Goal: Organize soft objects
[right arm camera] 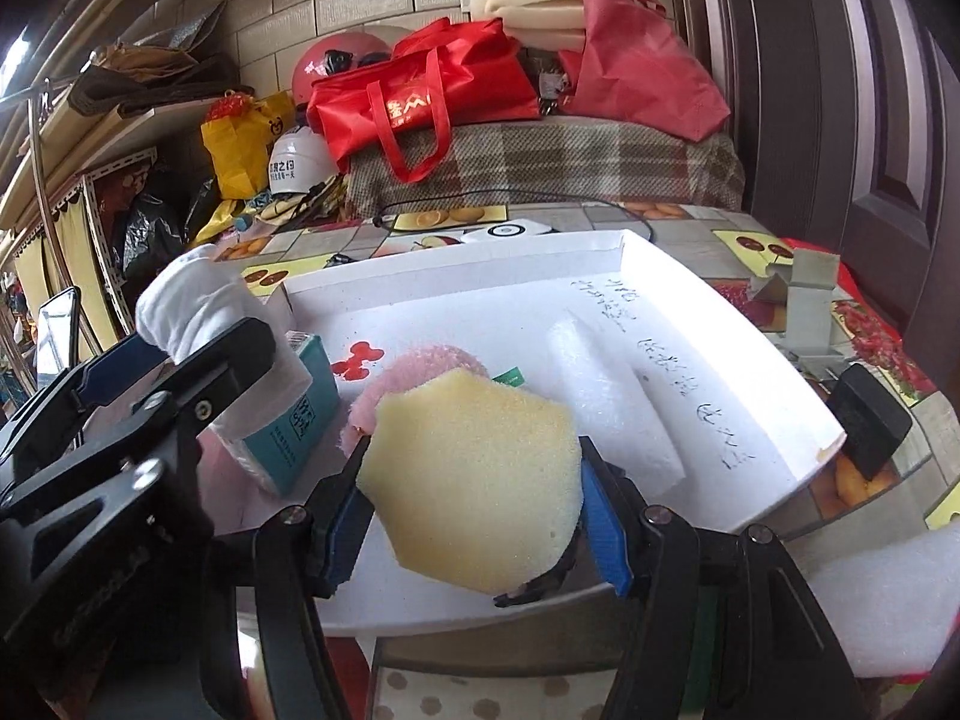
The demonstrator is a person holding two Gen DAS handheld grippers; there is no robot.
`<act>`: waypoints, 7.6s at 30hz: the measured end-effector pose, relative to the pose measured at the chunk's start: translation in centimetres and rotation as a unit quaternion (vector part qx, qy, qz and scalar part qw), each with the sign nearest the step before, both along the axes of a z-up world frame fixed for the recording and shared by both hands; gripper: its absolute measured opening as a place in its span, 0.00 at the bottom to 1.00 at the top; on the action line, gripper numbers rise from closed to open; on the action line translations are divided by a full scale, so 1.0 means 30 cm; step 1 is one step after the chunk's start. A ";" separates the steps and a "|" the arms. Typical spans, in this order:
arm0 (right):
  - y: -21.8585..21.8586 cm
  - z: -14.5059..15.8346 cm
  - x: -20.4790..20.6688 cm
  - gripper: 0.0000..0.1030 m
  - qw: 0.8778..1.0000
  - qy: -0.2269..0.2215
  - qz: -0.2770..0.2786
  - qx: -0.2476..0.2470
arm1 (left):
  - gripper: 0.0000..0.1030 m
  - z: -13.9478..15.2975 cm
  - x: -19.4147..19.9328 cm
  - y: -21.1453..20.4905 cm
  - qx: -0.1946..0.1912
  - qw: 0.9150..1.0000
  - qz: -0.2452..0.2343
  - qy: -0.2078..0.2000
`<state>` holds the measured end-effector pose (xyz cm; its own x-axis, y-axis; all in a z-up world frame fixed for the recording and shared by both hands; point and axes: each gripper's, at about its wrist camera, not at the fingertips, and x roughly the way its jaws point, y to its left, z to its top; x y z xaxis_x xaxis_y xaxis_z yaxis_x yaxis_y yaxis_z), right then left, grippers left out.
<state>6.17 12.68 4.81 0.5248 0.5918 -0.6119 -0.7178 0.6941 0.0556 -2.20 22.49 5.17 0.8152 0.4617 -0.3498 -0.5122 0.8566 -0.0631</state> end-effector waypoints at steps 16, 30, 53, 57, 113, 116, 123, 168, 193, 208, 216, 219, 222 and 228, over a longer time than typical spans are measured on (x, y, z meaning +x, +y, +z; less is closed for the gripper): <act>-0.014 0.027 0.143 0.62 0.994 -0.025 -0.107 0.014 | 0.70 -0.005 0.082 0.056 -0.006 1.000 0.007 0.017; -0.003 0.032 0.134 1.00 0.992 -0.049 -0.120 0.008 | 1.00 0.004 0.043 0.064 -0.002 0.999 0.033 -0.008; -0.066 0.071 0.026 1.00 0.987 -0.098 -0.119 0.049 | 1.00 0.009 -0.121 0.039 -0.024 0.995 0.077 -0.060; -0.069 0.073 0.012 1.00 0.987 -0.104 -0.110 0.055 | 1.00 0.007 -0.218 0.046 -0.062 0.996 0.058 -0.029; -0.717 -0.031 0.220 0.59 0.997 0.058 -0.041 -0.029 | 0.31 -0.157 -0.157 0.001 -0.090 0.975 -0.030 0.203; -0.777 -0.011 0.224 0.58 0.995 0.044 -0.091 -0.003 | 0.30 -0.142 -0.180 0.003 -0.088 0.979 -0.026 0.183; -0.929 0.102 0.095 0.59 0.979 -0.067 -0.155 0.115 | 0.30 -0.049 -0.297 -0.082 -0.005 0.997 -0.017 0.082; -0.002 -0.035 0.088 0.59 0.998 0.044 -0.042 -0.015 | 0.30 -0.073 0.064 0.027 -0.090 0.988 -0.063 0.110; 0.005 0.021 0.042 1.00 0.996 -0.042 -0.084 -0.009 | 1.00 -0.007 0.020 0.083 -0.045 0.998 0.054 -0.004; -0.040 0.073 -0.109 1.00 0.984 -0.147 -0.097 0.013 | 1.00 -0.018 -0.131 0.152 -0.102 0.984 0.123 -0.078; -0.127 0.080 -0.203 1.00 0.987 -0.145 -0.055 0.042 | 1.00 -0.038 -0.158 0.172 -0.142 0.979 0.120 -0.078; -0.174 0.079 -0.240 1.00 0.989 -0.135 -0.030 0.047 | 1.00 -0.033 -0.156 0.149 -0.133 0.983 0.106 -0.072; -0.256 0.088 -0.267 1.00 0.988 -0.145 -0.014 0.060 | 1.00 -0.023 -0.148 0.112 -0.113 0.988 0.087 -0.064; -0.496 0.100 -0.185 1.00 0.989 -0.126 -0.054 0.058 | 1.00 0.002 -0.104 -0.029 -0.037 0.998 0.025 -0.035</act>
